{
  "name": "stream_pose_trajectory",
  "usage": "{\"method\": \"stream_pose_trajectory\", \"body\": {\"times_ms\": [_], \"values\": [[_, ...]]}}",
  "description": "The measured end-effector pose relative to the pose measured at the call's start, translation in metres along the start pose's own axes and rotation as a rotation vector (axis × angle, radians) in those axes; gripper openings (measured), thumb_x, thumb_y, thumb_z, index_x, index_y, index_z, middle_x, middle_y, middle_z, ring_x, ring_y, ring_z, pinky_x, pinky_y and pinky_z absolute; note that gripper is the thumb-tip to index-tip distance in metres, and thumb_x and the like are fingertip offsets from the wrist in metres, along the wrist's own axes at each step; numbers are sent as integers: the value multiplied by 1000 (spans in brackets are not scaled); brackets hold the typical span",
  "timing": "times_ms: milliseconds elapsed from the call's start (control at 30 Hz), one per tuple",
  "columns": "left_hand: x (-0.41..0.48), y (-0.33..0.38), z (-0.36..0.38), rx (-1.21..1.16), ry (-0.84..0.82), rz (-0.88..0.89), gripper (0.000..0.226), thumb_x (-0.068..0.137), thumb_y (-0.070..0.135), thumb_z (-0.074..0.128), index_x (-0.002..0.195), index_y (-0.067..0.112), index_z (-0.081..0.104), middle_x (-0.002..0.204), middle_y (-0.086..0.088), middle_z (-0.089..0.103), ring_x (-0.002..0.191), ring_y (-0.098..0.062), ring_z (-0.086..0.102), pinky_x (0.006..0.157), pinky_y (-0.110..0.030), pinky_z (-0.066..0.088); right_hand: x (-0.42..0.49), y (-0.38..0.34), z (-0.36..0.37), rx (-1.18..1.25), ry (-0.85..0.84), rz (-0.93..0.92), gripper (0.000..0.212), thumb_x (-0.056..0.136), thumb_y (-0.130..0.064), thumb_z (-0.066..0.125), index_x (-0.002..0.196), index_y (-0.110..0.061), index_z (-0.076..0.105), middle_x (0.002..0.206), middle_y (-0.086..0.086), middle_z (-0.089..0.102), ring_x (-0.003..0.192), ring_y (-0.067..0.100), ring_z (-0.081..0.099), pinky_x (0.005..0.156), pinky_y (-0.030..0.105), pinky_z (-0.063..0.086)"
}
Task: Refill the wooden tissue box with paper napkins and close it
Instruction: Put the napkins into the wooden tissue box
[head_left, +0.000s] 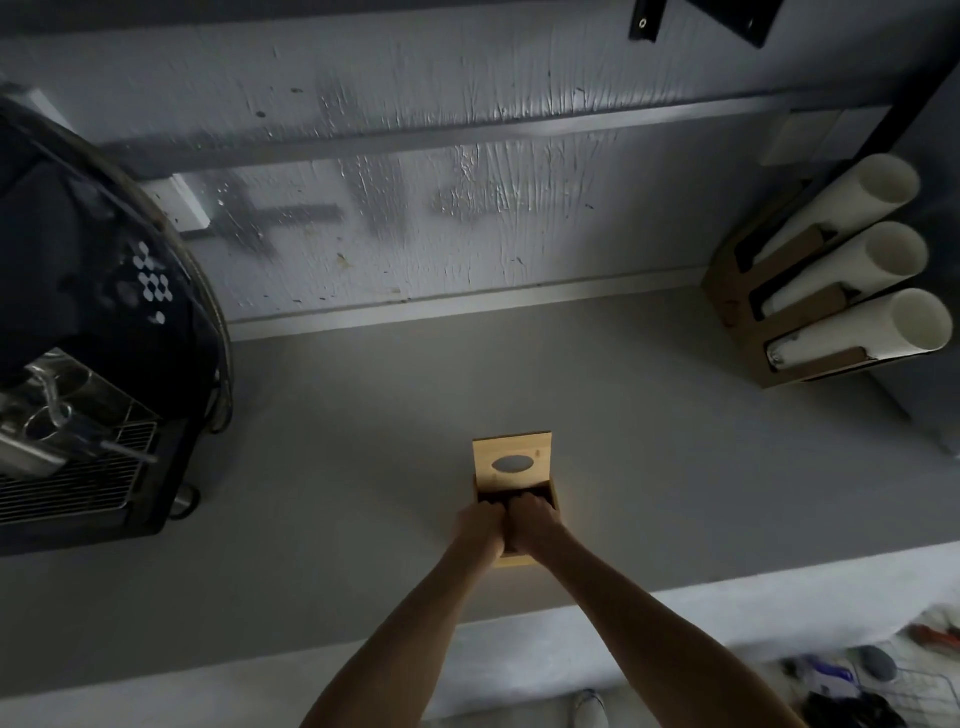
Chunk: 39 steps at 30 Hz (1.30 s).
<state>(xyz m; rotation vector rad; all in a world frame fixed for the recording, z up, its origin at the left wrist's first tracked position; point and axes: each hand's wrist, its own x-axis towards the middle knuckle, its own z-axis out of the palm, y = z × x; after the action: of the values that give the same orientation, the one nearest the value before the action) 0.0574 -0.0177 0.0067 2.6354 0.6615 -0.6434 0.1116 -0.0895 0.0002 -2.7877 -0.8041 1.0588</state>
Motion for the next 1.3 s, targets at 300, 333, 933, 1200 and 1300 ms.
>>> {"method": "stream_pose_trajectory", "body": {"times_ms": [300,333,933,1200,1300], "values": [[-31,-13,8,-143,212,107,34,92,33,52,124,26,45,124,-1,62,103,-28,65,83,-41,55,-4,4,9,-8,135,-79,35,83,-27,68,117,-21,62,117,-1,67,109,21,63,88,37,55],[-40,-16,13,-214,272,80,36,94,32,49,129,28,41,128,0,60,106,-26,64,86,-40,55,0,5,11,-4,129,-114,37,83,-28,69,118,-24,62,118,-3,66,110,21,63,89,37,55],[-53,-22,21,-940,293,-305,25,85,30,57,110,27,54,112,2,62,101,-22,63,77,-44,59,-5,-24,0,55,97,-91,29,78,-36,72,105,-26,67,104,-5,71,99,20,67,80,36,56],[-45,-20,35,-1019,256,-327,14,81,34,48,91,31,57,90,7,67,84,-17,66,73,-46,60,-7,-19,5,89,67,-101,28,83,-35,70,109,-27,63,108,-4,69,104,23,64,74,32,44],[-42,-20,36,-1021,255,-351,14,81,33,46,89,30,57,90,6,67,85,-18,66,74,-45,60,-8,-20,5,110,67,-79,28,83,-36,70,109,-27,65,105,-4,70,104,21,65,76,31,43]]}}
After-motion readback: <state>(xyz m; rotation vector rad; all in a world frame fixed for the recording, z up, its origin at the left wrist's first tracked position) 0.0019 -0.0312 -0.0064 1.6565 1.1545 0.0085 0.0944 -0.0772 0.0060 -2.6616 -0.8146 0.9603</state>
